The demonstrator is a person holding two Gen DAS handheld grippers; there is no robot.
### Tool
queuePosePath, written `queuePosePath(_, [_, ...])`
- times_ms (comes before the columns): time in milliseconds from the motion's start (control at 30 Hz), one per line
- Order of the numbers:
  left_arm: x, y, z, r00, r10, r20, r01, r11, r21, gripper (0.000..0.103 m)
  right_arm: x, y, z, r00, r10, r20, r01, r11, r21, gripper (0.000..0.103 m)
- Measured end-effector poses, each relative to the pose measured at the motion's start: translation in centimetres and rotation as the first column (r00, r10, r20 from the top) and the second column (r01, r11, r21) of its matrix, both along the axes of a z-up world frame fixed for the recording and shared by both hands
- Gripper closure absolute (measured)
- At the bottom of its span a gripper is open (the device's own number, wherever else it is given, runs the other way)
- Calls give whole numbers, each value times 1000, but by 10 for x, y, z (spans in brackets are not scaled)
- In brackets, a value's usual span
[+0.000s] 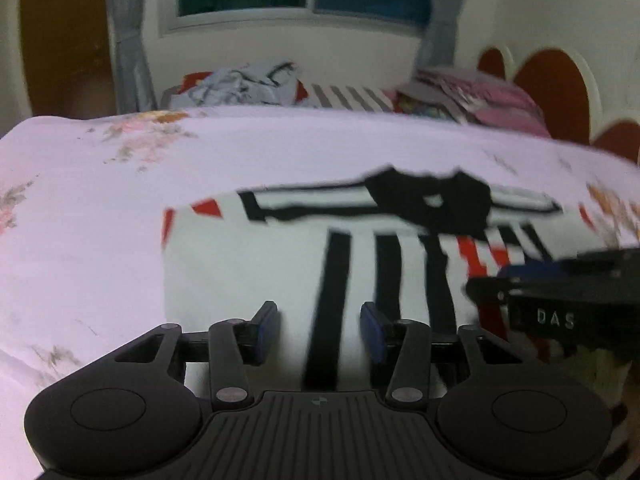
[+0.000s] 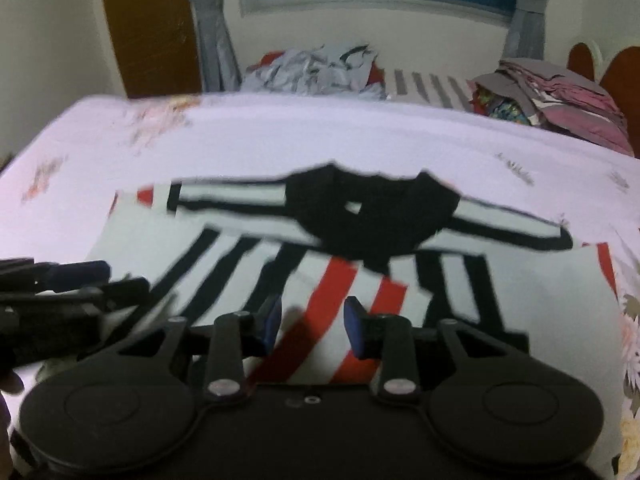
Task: Fold small clothes
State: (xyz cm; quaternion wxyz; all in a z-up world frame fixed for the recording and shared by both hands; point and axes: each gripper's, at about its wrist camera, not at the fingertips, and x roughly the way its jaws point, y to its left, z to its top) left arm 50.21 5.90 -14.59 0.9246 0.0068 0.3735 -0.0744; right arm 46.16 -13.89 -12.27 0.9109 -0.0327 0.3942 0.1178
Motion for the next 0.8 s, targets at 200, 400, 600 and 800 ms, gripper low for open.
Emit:
queuePosePath(200, [-8,62,-3,997,71,-40,-71,997,15,57,-10,-70,-3,980,-197,-19,196,979,-55,71])
queuePosePath(400, [-31,60,10,996,83,17,-82,995,-64,57,-33,-71,9,983,-180,28,180,983,-16,71])
queuePosePath(600, [-37,38,-12,1000,-6,-24,7,1000,27,57,-41,-70,-8,984,-179,0,179,982,-60,70])
queuePosePath(800, [-36,40,-16,1000,2,-18,-2,1000,16,57,-39,-68,-10,985,-172,-8,171,982,-77,70])
